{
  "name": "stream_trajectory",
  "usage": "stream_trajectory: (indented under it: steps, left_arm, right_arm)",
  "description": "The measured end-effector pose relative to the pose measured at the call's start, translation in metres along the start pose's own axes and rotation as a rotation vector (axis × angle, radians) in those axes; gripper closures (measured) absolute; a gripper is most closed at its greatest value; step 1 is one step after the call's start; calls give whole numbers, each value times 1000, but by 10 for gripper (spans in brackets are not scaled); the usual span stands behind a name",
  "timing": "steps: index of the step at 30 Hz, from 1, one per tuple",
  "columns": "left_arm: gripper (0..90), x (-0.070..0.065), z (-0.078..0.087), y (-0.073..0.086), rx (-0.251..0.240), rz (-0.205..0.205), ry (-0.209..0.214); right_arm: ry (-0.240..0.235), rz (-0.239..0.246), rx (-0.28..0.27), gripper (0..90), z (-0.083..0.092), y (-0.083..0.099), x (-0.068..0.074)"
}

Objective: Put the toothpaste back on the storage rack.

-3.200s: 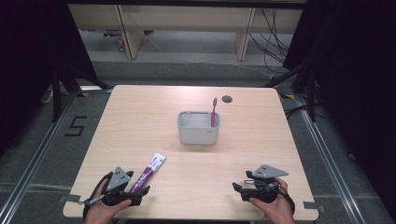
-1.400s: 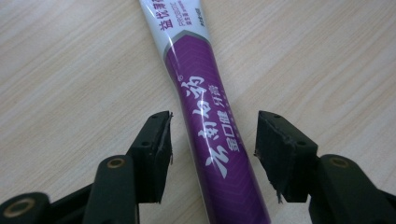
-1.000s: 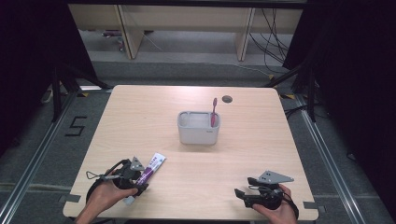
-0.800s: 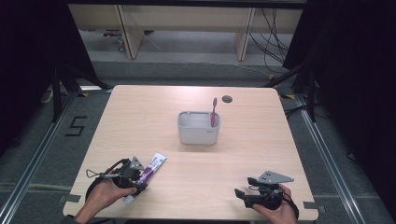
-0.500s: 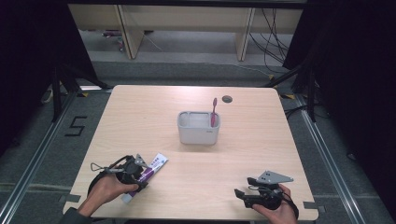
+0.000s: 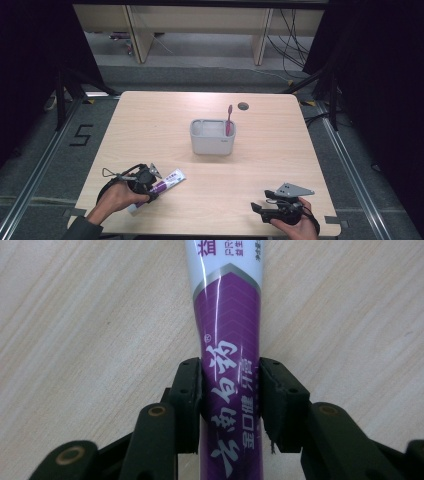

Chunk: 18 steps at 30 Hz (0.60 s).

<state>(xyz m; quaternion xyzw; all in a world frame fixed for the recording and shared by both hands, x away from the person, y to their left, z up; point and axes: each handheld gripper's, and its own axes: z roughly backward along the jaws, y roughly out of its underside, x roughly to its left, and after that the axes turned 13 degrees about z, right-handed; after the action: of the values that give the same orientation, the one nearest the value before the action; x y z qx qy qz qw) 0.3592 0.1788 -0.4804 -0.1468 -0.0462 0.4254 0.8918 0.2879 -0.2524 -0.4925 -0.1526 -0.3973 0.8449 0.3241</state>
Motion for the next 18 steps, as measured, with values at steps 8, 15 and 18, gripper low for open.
stream_trajectory:
  steps: [8,15,18]
  left_arm:
    - [617,-1,-2,-7,49,-17,-9]
    - [626,-3,-5,-13,82,-32,-20]
    - [638,-4,-5,-14,87,-48,-25]
  right_arm:
    - [-7,-3,4,300,0,0,0]
    - [0,1,1,300,0,0,0]
    - [-2,-11,4,300,0,1,0]
